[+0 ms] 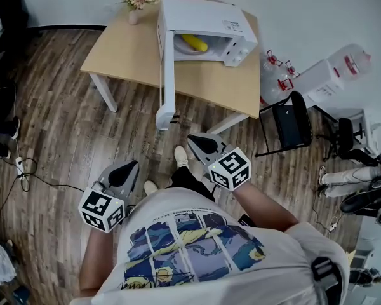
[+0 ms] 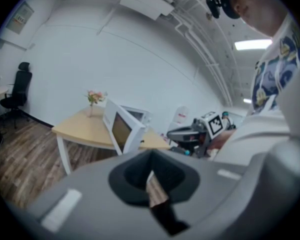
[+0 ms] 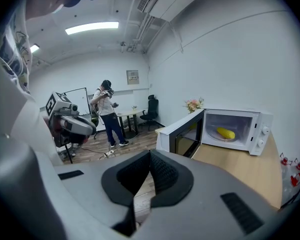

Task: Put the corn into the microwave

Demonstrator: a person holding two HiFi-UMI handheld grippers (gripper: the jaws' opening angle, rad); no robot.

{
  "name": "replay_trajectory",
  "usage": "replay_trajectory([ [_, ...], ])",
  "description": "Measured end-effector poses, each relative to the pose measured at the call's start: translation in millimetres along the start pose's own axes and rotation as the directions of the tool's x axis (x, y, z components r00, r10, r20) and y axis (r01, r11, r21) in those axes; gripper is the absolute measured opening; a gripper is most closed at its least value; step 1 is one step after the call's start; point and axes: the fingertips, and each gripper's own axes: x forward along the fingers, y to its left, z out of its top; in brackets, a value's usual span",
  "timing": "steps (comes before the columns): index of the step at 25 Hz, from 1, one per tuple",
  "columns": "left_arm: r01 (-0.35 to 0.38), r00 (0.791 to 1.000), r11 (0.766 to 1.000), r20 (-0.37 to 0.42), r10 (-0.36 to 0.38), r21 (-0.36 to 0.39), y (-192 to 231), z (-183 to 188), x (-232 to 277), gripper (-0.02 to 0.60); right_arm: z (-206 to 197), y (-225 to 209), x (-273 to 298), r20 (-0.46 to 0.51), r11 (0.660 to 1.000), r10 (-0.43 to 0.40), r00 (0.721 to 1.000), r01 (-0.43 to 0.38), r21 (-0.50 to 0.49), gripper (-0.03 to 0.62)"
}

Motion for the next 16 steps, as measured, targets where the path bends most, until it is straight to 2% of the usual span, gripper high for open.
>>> replay_trajectory([
  [16, -0.028, 1.0, 0.999, -0.013, 0.027, -0.023, 11, 11, 33, 0.009, 16, -31, 13, 0.003, 0.999, 0.046, 0.999, -0.046, -0.016, 0.009],
])
